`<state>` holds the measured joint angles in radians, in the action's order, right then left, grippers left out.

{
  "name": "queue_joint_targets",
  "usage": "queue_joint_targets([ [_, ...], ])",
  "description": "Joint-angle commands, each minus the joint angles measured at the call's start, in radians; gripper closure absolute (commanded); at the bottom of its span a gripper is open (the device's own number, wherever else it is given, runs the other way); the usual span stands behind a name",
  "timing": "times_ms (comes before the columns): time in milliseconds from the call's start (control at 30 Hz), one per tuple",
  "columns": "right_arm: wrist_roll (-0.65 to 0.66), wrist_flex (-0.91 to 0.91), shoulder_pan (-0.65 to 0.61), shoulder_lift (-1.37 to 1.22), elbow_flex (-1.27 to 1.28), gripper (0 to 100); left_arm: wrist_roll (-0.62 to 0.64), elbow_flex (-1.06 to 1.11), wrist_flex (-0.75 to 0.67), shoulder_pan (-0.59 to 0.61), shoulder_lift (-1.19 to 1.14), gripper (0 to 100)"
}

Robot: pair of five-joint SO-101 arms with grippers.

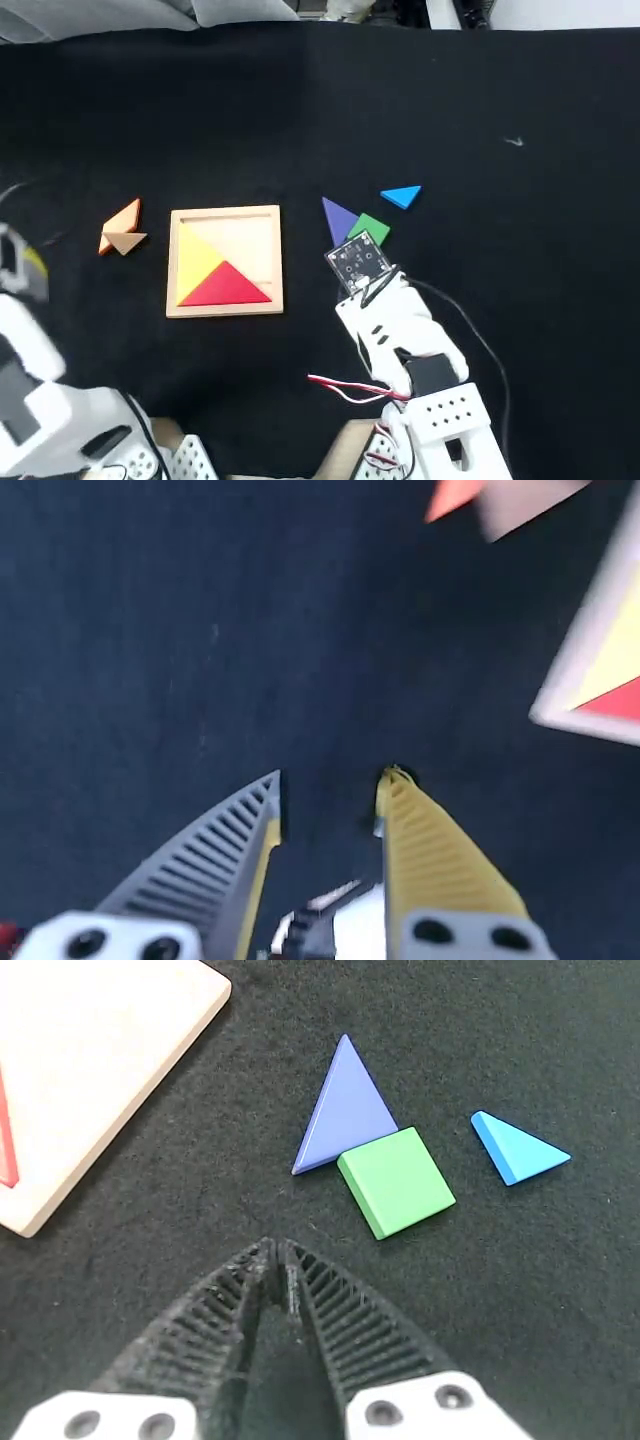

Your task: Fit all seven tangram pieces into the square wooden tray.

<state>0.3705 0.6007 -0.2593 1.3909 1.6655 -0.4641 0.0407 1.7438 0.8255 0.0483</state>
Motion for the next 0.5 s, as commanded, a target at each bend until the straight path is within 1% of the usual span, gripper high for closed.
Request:
queue_joint_targets([
  [0, 0.011, -0.005, 0.003, 0.019, -0.007, 98.6, -0.103, 0.068, 0.0, 0.107, -0.037, 84],
  [133, 0.011, -0.005, 0.003, 0.019, -0.007, 98.6, -0.124, 0.174, -0.083, 0.15, -0.031, 84],
  [300, 0.011, -0.005, 0.003, 0.019, -0.008, 98.6, -0.124, 0.305, -0.173, 0.139, 0.091, 84],
  [400, 0.011, -0.005, 0.003, 0.019, -0.012, 98.6, -0.107, 0.357, -0.25, 0.056, 0.235, 84],
  [467, 0.011, -0.005, 0.003, 0.019, -0.012, 98.6, -0.018, 0.372, -0.331, -0.042, 0.308, 84],
])
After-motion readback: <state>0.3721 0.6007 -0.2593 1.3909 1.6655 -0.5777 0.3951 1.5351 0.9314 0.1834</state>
